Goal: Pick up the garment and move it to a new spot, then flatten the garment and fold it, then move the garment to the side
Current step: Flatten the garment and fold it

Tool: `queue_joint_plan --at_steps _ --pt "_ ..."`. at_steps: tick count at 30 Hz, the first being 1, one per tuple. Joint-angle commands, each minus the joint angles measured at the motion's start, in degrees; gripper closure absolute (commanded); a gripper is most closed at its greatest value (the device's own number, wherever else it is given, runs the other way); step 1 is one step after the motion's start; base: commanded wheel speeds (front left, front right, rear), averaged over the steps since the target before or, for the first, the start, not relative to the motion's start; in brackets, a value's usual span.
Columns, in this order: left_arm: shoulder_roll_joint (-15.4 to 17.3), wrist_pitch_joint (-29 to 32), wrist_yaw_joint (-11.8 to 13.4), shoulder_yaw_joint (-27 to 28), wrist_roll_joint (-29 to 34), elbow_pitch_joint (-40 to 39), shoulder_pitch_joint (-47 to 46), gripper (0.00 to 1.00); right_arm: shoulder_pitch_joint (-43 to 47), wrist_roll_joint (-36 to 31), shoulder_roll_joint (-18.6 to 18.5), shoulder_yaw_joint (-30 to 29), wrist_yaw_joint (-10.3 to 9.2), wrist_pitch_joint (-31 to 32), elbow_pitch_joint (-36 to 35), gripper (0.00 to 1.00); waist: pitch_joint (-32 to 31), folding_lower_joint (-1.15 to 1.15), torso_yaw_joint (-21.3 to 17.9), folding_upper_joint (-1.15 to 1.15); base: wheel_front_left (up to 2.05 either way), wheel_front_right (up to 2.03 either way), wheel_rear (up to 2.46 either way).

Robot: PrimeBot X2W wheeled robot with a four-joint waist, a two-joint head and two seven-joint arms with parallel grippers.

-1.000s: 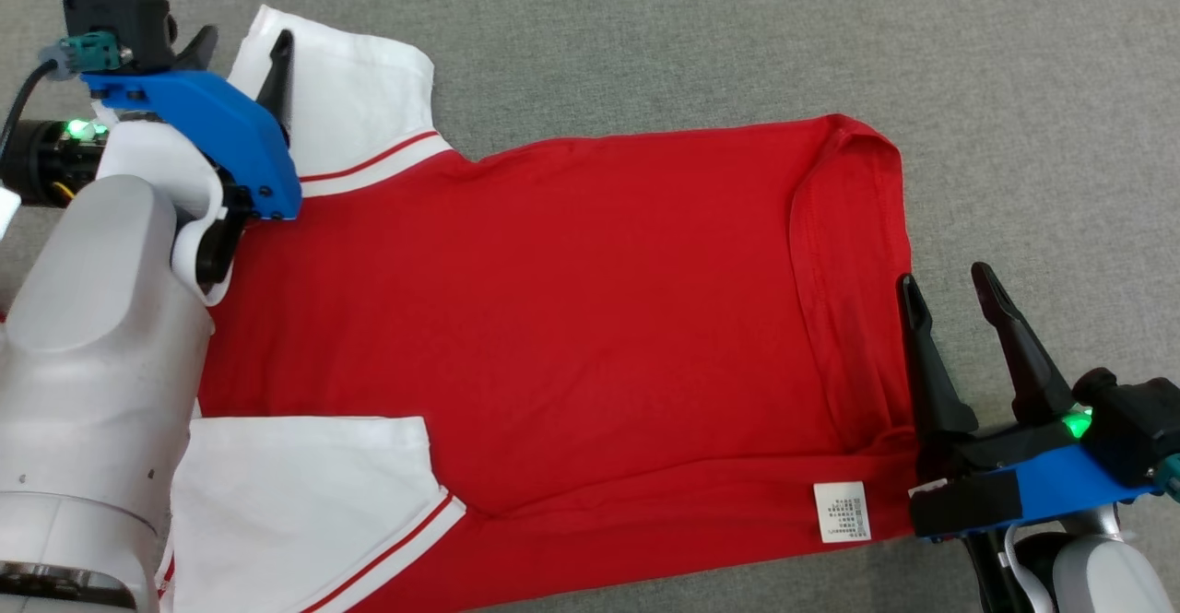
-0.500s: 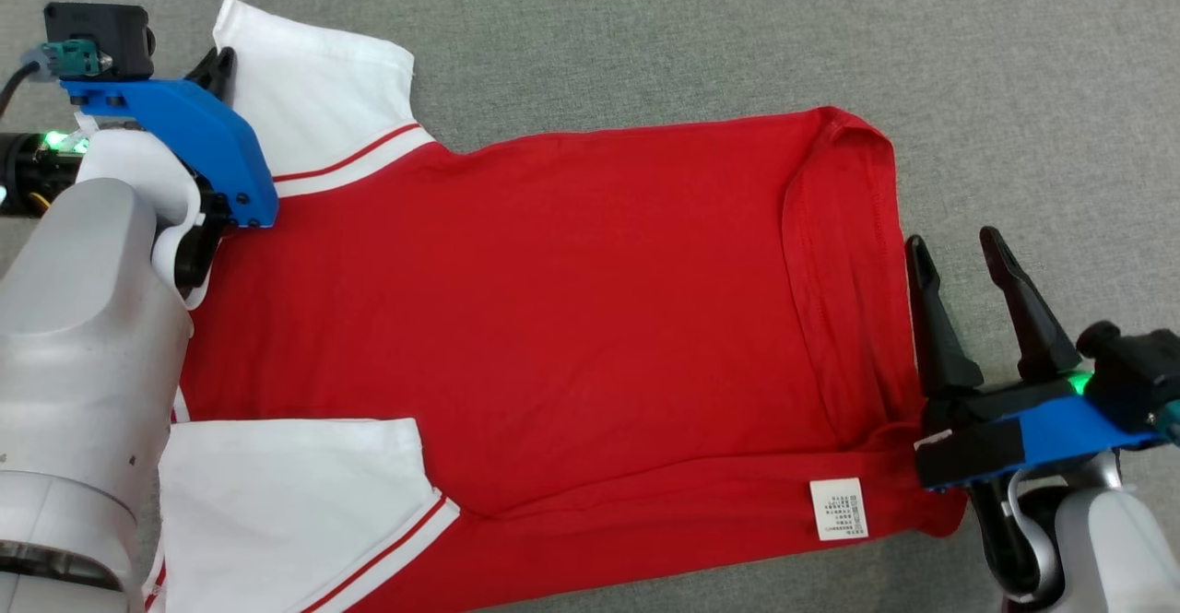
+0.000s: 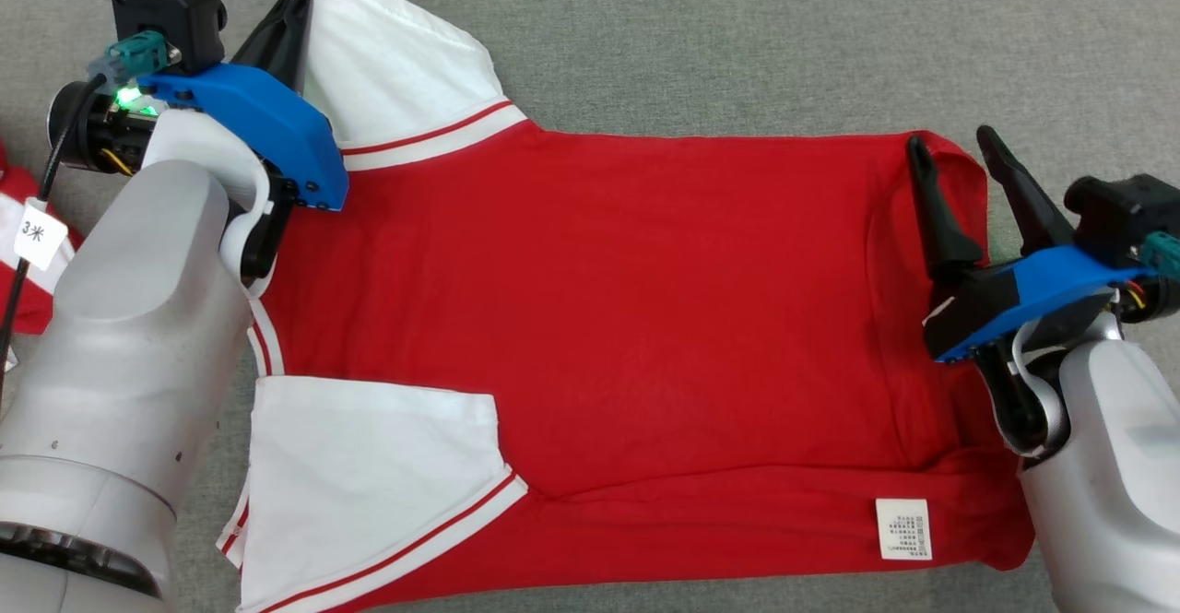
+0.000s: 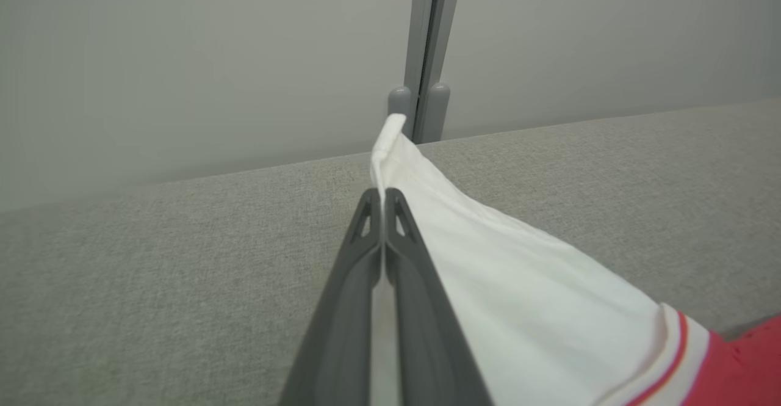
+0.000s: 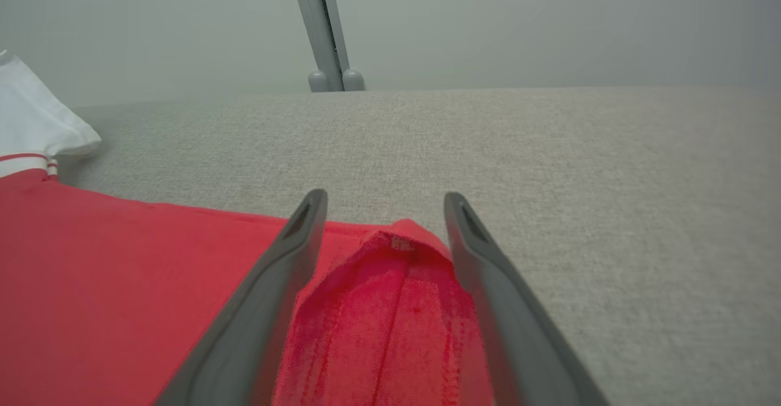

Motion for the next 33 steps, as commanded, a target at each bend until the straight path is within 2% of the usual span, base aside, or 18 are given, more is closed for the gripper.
queue_joint_plan --at_steps 1,6,7,8,9,16,19,26,33 --pt "0.2 -0.6 0.0 -0.5 -0.4 -0.3 0.1 1.00 -1.6 0.0 -0.5 0.6 0.00 0.3 1.3 0.00 0.1 0.00 0.4 -0.01 0.00 0.00 0.00" --pt "0.1 -2.4 -0.1 -2.9 -2.3 -1.2 0.6 1.00 -4.6 -1.3 -1.4 0.0 0.00 4.9 7.7 0.00 -0.4 0.00 1.6 -0.01 0.00 0.00 0.00" --pt "0.2 -2.9 -0.1 -3.2 -2.7 -1.5 0.7 1.00 -4.8 -1.5 -1.4 -0.5 0.00 5.6 8.5 0.42 -0.5 0.00 1.7 -0.01 0.00 0.00 0.00" --pt "0.3 -3.4 -0.1 -3.6 -2.9 -1.7 0.8 1.00 -5.2 -1.6 -1.5 -0.9 0.00 5.7 8.8 0.65 -0.7 0.00 1.9 -0.01 0.00 0.00 0.00" --pt "0.5 -3.9 -0.1 -4.0 -3.1 -2.0 0.9 1.00 -5.3 -1.8 -1.6 -1.4 0.00 5.9 9.1 1.00 -0.9 0.00 1.9 -0.01 0.00 0.00 0.00" --pt "2.4 -6.4 -0.1 -4.0 -3.4 -6.3 2.5 1.00 -4.1 -1.6 -2.2 -3.7 0.00 4.3 7.5 1.00 -2.8 0.00 2.2 -0.01 0.00 0.00 0.00" --pt "3.5 -6.5 0.5 -1.3 -1.8 -12.0 4.2 1.00 -3.1 -0.8 -2.5 -4.4 0.00 2.7 5.6 1.00 -3.8 0.00 2.5 -0.01 0.00 0.00 0.00" --pt "5.8 -6.5 2.4 7.9 3.1 -30.5 18.0 1.00 2.2 1.5 -2.9 -3.4 0.00 1.4 0.2 1.00 -5.3 0.00 3.0 -0.01 0.00 0.00 0.00" --pt "4.7 -6.5 2.9 14.6 5.8 -43.1 35.5 1.00 9.4 5.7 -3.4 -2.7 0.00 1.2 -2.8 1.00 -6.7 0.00 3.2 -0.01 0.00 0.00 0.00"
